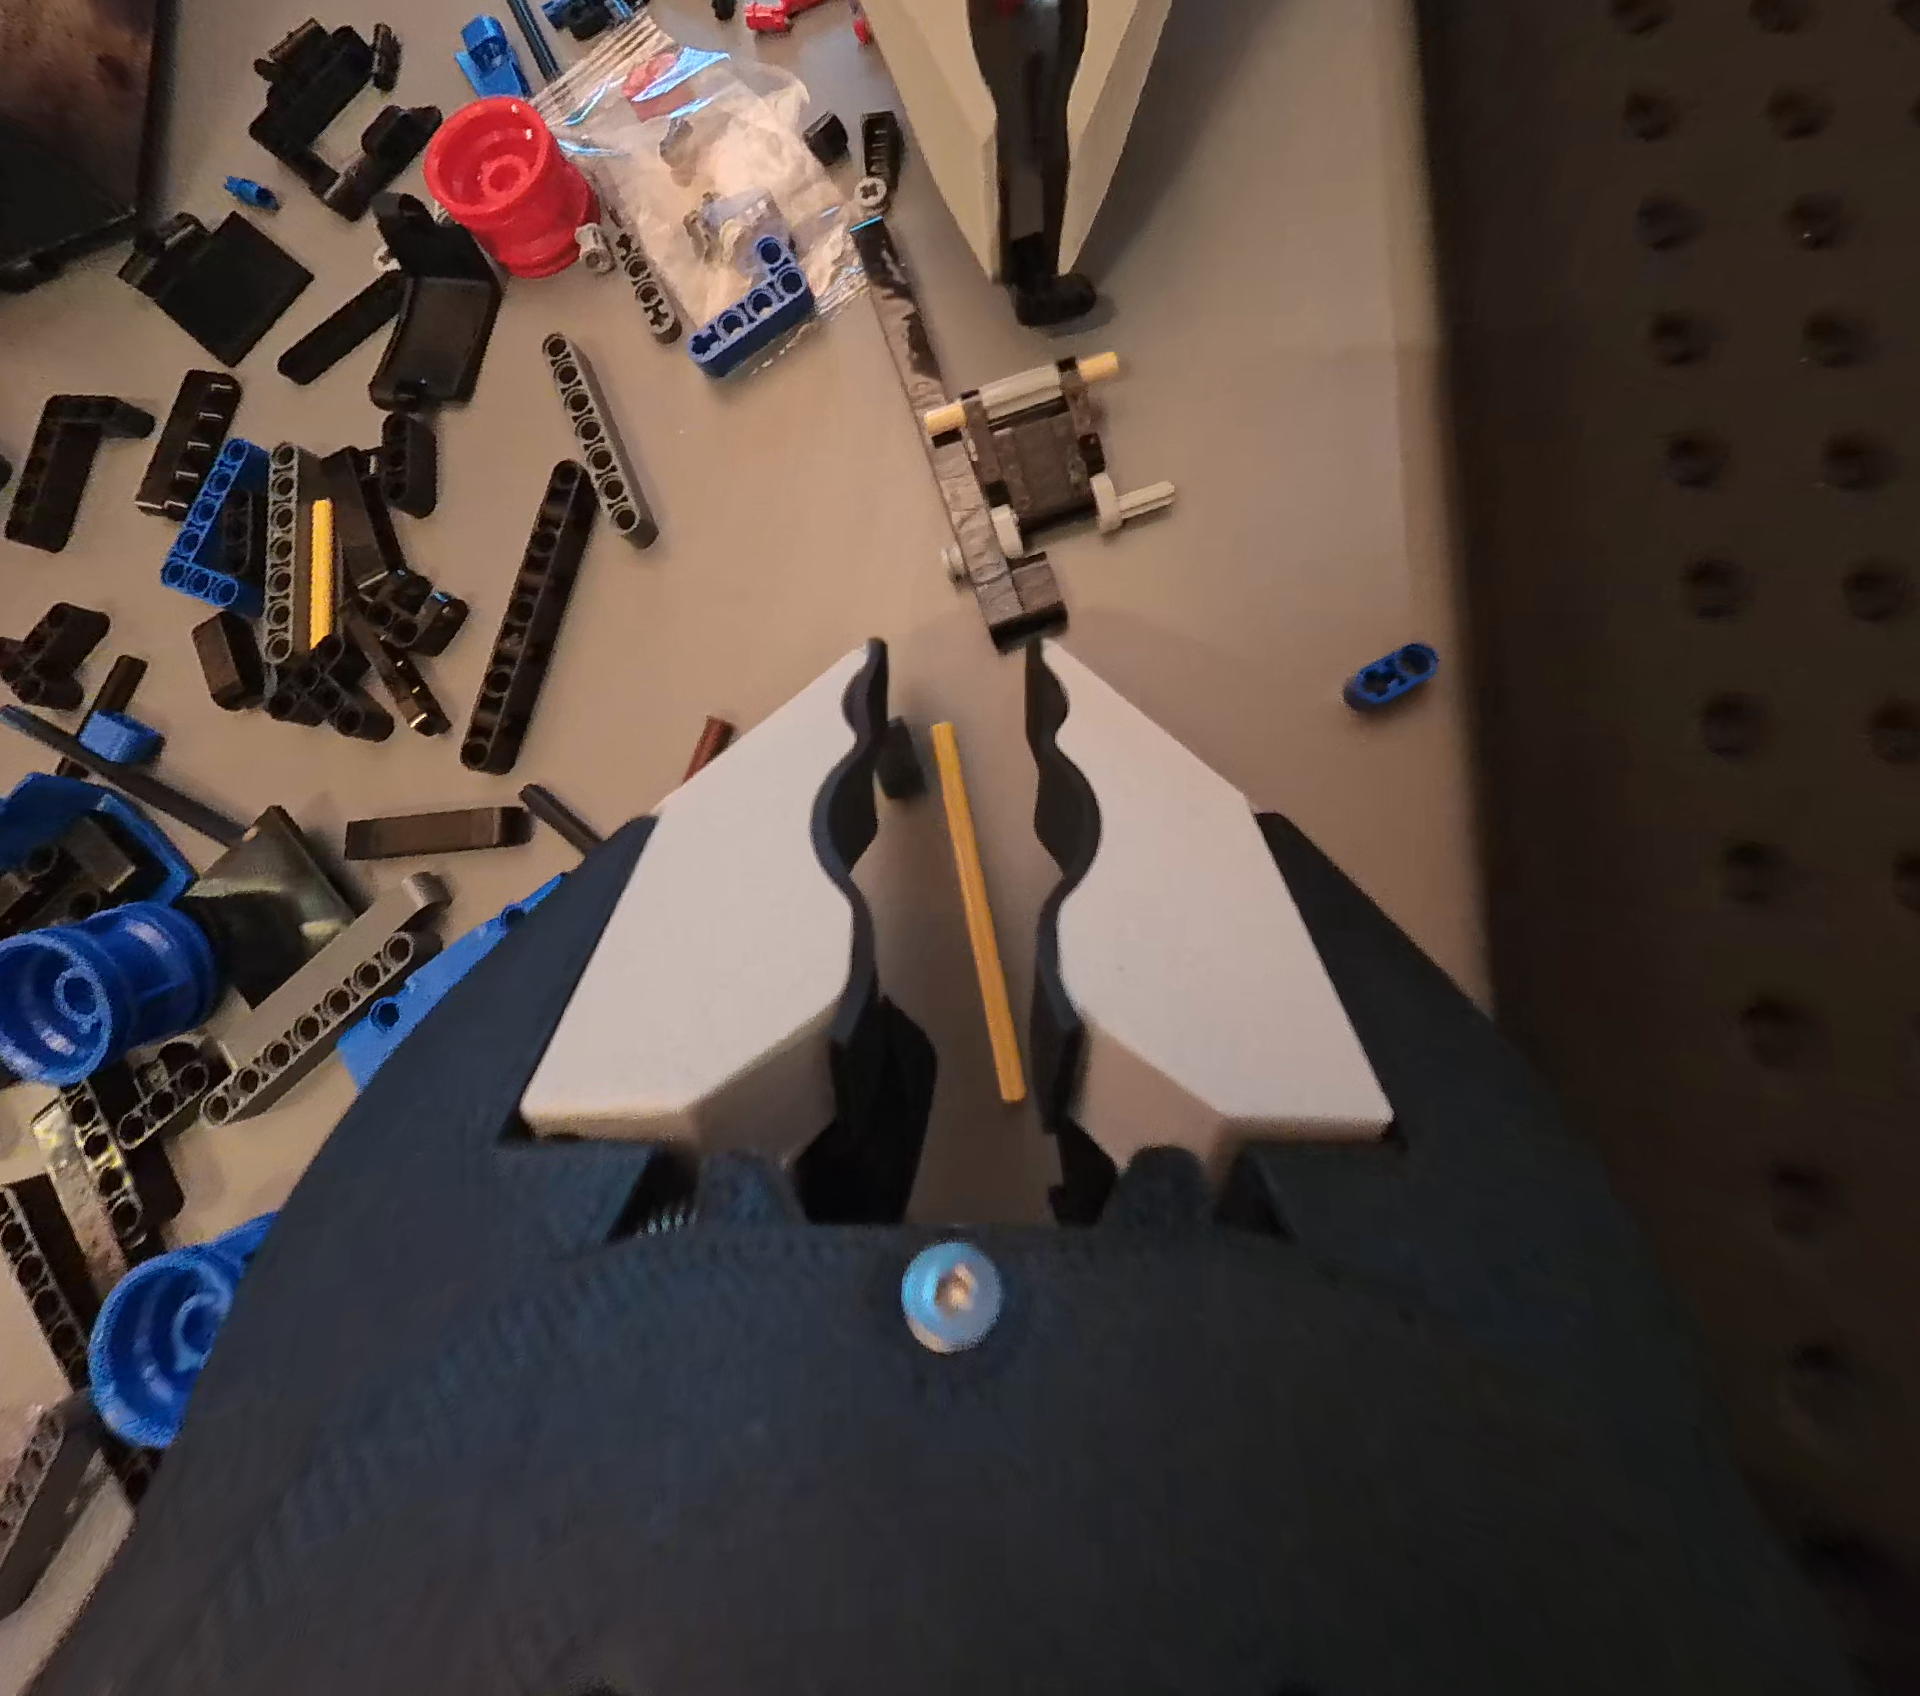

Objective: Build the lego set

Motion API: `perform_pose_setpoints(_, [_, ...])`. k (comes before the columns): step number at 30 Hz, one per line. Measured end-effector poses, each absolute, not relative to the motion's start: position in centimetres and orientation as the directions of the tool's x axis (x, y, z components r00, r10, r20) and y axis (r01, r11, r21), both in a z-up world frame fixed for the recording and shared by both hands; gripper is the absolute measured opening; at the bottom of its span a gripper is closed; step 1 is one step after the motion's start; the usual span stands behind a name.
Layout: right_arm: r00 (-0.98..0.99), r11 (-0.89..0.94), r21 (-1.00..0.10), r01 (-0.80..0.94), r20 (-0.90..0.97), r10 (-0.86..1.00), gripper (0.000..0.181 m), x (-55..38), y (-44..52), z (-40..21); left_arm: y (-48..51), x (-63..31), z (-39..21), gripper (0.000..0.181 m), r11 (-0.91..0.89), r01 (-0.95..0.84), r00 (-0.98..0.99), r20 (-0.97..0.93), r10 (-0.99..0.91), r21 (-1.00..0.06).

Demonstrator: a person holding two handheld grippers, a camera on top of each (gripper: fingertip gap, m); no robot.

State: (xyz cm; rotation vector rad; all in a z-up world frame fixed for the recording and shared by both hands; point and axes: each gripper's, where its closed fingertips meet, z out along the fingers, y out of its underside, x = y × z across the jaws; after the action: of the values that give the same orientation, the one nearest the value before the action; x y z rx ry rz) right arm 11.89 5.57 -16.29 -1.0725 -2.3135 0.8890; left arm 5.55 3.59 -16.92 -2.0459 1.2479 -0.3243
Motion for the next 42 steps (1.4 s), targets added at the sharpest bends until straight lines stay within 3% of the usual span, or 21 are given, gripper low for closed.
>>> perform_pose_setpoints(19, [-0.615, 0.491, -0.689, 0.533, 0.083, 0.784, 0.008, 12.0, 5.3, -17.2, 2.5, 6.9, -17.5, 0.017, -0.267, -0.691, 0.447, -0.107, -0.888, -0.672])
perform_pose_setpoints(31, [-0.601, 0.491, -0.706, 0.51, 0.116, 0.791, 0.01, 11.8, 5.7, -16.3, 3.6, 5.1, -16.0, 0.019, -0.279, -0.654, 0.52, -0.15, -0.841, -0.703])
perform_pose_setpoints(38, [-0.567, 0.483, -0.797, 0.364, 0.222, 0.793, 0.009, 10.1, 4.4, -12.6, 6.4, 1.7, -14.8, 0.018, -0.339, -0.618, 0.666, -0.244, -0.705, -0.709])
perform_pose_setpoints(42, [-0.624, 0.543, -0.734, 0.407, 0.21, 0.752, 0.016, 9.7, 2.6, -14.9, 6.8, 0.1, -14.3, 0.018, -0.375, -0.584, 0.718, -0.243, -0.652, -0.72])
